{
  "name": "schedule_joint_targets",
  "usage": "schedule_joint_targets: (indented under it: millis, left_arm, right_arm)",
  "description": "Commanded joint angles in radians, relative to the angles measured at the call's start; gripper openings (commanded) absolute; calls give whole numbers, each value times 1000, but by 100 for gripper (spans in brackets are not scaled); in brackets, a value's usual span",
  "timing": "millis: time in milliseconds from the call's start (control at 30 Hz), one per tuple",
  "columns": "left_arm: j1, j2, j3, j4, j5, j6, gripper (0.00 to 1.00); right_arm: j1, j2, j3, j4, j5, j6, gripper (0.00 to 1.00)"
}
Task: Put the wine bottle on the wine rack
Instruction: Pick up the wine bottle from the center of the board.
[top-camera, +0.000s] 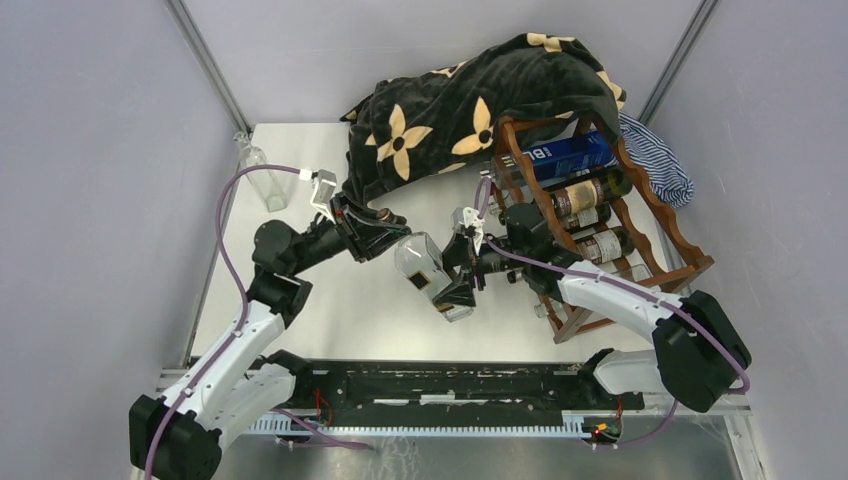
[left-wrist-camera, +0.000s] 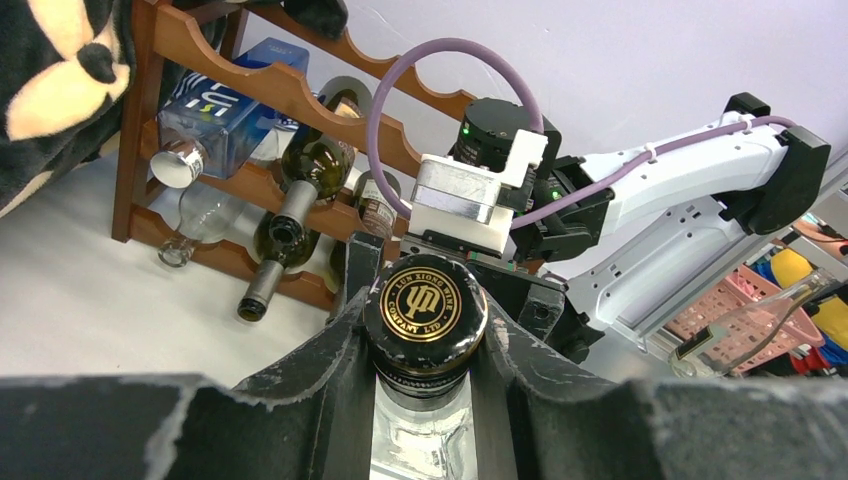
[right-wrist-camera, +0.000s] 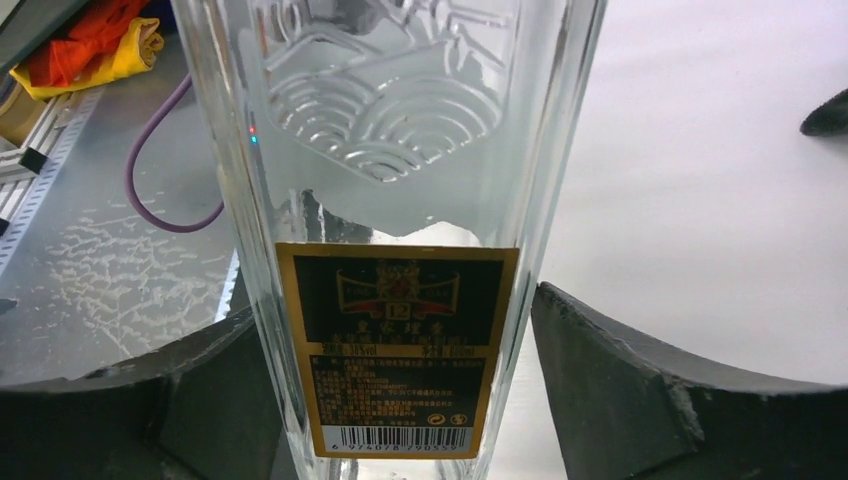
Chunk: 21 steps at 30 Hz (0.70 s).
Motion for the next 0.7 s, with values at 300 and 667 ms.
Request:
schedule_joint_targets:
  millis: [300, 667]
  left_arm:
    - [-6, 8, 28, 177, -44, -109, 3]
    - [-6, -17, 93, -95, -128, -20, 65]
  right_arm:
    - [-1, 8, 29, 76, -30, 38, 10]
    - [-39, -13, 9, 187, -115, 118, 0]
